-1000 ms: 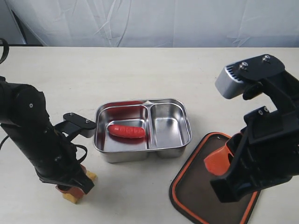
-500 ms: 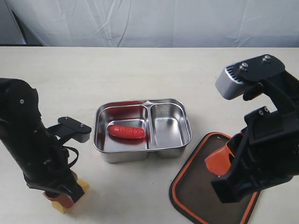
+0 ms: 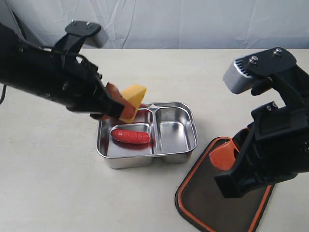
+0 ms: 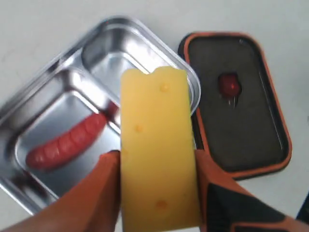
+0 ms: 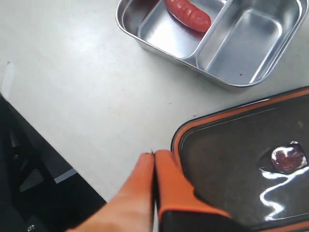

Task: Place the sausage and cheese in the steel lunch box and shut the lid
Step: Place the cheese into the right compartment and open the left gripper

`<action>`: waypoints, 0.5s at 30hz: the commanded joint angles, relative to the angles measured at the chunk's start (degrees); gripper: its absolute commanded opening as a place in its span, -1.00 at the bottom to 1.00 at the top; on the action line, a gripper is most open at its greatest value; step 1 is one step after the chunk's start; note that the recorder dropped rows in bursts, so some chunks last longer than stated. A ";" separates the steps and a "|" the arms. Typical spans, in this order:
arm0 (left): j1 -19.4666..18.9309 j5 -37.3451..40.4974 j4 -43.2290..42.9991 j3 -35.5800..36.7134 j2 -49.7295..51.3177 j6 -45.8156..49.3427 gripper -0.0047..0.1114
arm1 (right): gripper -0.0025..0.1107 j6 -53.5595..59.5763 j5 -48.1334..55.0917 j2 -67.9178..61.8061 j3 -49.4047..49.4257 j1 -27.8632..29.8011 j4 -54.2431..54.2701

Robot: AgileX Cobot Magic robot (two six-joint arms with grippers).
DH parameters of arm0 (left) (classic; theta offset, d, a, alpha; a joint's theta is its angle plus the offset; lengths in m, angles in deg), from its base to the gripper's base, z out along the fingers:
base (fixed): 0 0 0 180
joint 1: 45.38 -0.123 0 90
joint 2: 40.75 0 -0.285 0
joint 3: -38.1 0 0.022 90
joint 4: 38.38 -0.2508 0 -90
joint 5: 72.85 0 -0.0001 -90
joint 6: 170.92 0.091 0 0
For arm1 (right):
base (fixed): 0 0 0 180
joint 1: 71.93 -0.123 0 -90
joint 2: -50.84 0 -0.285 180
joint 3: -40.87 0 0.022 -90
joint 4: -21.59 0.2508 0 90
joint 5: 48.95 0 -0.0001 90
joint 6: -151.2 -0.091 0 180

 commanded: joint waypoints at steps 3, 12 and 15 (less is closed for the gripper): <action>0.39 -0.58 3.36 -6.47 8.55 3.46 -0.92 | -0.96 -6.71 -0.71 4.58 0.03 -0.21 -4.60; 8.79 -8.72 7.21 -11.80 23.90 9.53 -0.92 | -0.96 -18.45 7.34 15.08 0.03 -0.21 -11.16; 8.79 -7.30 7.30 -13.02 25.98 9.53 -0.70 | -0.96 -19.36 9.94 15.08 0.03 -0.21 -11.28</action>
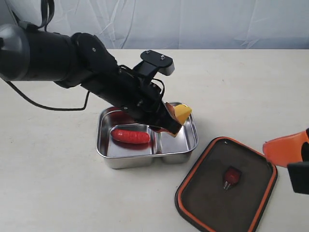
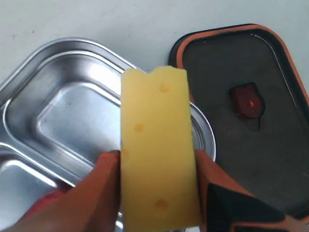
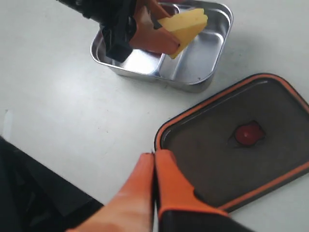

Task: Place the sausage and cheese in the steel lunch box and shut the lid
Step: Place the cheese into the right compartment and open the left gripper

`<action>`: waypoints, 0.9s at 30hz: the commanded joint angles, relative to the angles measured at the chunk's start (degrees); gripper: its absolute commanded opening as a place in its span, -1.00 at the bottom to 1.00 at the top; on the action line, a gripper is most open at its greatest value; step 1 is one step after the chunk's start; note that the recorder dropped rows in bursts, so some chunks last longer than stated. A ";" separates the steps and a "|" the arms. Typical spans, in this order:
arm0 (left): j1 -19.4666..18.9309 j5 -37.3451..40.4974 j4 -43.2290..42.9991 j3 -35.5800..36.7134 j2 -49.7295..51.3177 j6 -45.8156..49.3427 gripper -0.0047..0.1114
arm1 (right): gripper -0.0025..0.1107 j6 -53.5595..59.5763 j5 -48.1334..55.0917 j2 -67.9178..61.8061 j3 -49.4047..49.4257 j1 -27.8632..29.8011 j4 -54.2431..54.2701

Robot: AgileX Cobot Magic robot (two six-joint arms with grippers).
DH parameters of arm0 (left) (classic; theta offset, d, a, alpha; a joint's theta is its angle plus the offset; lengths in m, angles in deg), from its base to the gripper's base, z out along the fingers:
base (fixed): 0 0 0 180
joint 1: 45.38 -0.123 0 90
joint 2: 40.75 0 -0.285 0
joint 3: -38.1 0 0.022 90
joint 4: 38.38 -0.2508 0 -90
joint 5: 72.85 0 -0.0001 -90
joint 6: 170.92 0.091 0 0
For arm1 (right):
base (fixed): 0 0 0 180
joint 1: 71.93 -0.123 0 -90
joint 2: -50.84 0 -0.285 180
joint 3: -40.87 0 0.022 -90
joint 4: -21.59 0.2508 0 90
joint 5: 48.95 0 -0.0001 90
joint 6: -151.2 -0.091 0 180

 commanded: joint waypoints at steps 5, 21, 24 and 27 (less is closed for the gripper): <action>0.38 -0.50 0.95 -1.25 1.55 0.09 -0.03 | -0.96 -2.47 1.86 0.44 0.03 -0.21 -1.44; 0.27 0.46 -14.65 -1.25 -8.66 -4.88 -0.92 | -0.96 -26.72 13.34 -7.30 0.03 -0.21 -20.16; 0.27 2.70 -20.90 -1.25 -11.74 -9.23 -0.92 | -0.90 -26.72 11.28 -13.22 0.03 -0.21 -20.80; 0.27 7.22 -30.39 -1.25 -14.91 -14.91 -0.92 | -0.65 -26.72 8.51 -19.22 0.03 -0.21 -21.93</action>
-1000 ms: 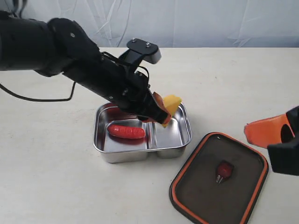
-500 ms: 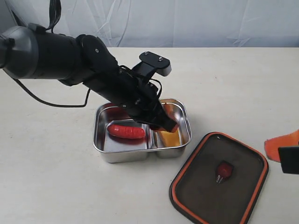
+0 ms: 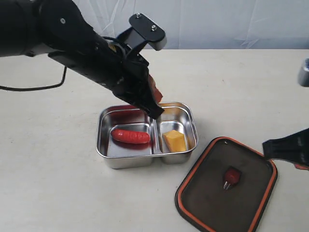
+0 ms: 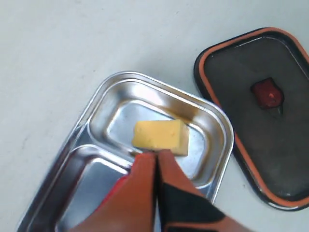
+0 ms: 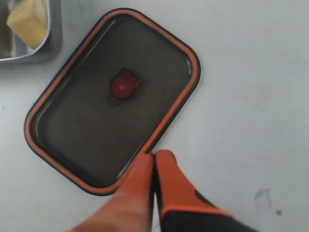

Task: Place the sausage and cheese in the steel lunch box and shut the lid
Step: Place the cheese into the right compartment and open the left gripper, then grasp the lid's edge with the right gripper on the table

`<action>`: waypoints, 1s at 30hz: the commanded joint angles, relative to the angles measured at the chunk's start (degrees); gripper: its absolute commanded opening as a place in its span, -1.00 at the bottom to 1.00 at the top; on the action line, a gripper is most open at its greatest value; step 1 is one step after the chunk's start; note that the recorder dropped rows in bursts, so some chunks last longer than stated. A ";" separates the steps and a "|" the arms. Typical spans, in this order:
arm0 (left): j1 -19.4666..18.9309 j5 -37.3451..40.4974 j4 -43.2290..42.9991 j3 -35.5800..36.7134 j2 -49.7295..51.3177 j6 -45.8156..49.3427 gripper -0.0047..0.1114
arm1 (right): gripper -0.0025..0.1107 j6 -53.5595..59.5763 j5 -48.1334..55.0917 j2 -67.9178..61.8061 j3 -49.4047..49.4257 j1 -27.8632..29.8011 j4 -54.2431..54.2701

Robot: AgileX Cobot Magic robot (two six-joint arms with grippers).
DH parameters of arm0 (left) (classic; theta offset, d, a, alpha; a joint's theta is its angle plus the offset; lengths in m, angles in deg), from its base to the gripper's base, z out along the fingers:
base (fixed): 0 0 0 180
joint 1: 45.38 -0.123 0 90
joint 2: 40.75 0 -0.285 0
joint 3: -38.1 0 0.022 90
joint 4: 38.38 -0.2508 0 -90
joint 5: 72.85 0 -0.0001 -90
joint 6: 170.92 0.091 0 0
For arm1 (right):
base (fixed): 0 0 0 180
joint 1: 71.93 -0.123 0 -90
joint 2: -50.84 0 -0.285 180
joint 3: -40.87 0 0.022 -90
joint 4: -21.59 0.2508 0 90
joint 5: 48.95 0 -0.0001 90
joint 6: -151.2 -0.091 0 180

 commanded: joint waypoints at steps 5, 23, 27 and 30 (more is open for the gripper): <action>0.05 15.27 -27.88 -0.27 -8.49 -18.60 -0.92 | -0.26 -4.60 -5.44 -14.23 0.03 -0.21 -8.41; 0.05 22.03 -33.22 -0.15 -18.20 -24.37 -0.92 | -0.26 27.50 -20.90 -30.38 0.03 31.17 10.20; 0.05 21.65 -33.10 0.89 -18.20 -24.37 -0.92 | -0.26 28.67 -23.68 -34.71 0.03 31.74 10.77; 0.05 21.87 -33.23 1.82 -18.20 -24.37 -0.92 | -0.26 28.67 -25.60 -38.47 0.03 31.74 10.45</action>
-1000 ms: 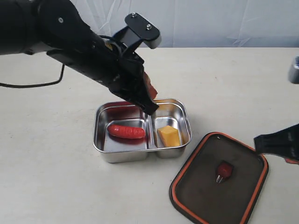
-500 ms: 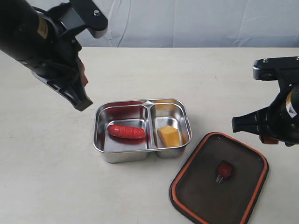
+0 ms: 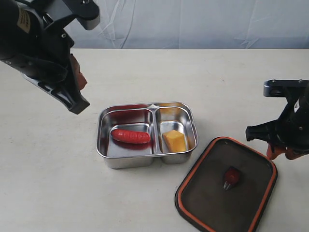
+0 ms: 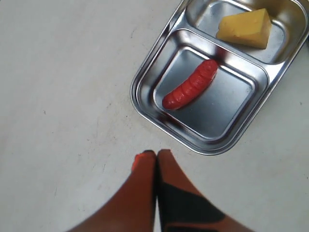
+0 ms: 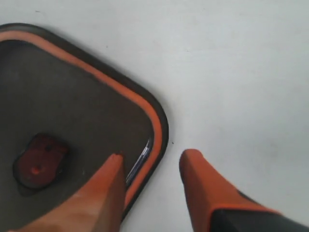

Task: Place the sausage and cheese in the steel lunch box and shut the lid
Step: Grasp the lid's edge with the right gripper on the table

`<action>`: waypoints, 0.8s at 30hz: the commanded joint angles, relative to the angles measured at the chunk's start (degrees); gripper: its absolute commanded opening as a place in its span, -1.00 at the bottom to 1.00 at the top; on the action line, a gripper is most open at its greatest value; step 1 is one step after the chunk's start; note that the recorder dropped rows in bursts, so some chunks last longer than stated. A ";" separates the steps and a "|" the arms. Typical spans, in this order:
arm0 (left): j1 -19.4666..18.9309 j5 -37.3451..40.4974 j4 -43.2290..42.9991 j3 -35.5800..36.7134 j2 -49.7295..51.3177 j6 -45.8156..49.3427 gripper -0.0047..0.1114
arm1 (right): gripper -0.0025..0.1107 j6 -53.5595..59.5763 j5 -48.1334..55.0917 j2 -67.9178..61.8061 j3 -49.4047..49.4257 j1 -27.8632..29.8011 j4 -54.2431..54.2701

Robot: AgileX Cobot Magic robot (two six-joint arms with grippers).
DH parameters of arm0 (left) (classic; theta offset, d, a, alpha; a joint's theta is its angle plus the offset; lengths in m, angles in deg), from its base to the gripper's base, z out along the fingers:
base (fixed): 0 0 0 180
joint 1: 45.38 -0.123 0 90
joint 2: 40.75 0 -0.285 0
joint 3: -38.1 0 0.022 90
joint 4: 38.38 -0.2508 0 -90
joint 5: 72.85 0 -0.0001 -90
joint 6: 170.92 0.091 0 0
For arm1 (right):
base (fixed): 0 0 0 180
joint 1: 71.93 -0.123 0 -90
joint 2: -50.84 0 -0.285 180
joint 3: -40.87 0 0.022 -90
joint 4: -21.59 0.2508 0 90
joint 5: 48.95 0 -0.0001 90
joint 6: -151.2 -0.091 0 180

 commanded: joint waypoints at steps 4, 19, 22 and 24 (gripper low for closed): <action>0.05 0.16 0.64 2.15 -0.51 -0.49 -0.92 | -0.26 0.98 -4.95 -8.68 0.03 0.51 0.19; 0.05 1.31 0.75 2.30 -0.51 -0.49 -0.92 | -0.96 0.98 -6.27 -16.19 0.03 0.51 0.30; 0.05 1.86 1.39 2.30 -0.51 -0.49 -0.92 | -0.95 0.75 -4.79 -16.19 0.03 0.51 -1.83; 0.05 2.23 2.27 2.30 -0.51 -0.49 -0.92 | -0.95 0.21 -3.15 -16.19 0.03 0.51 -2.83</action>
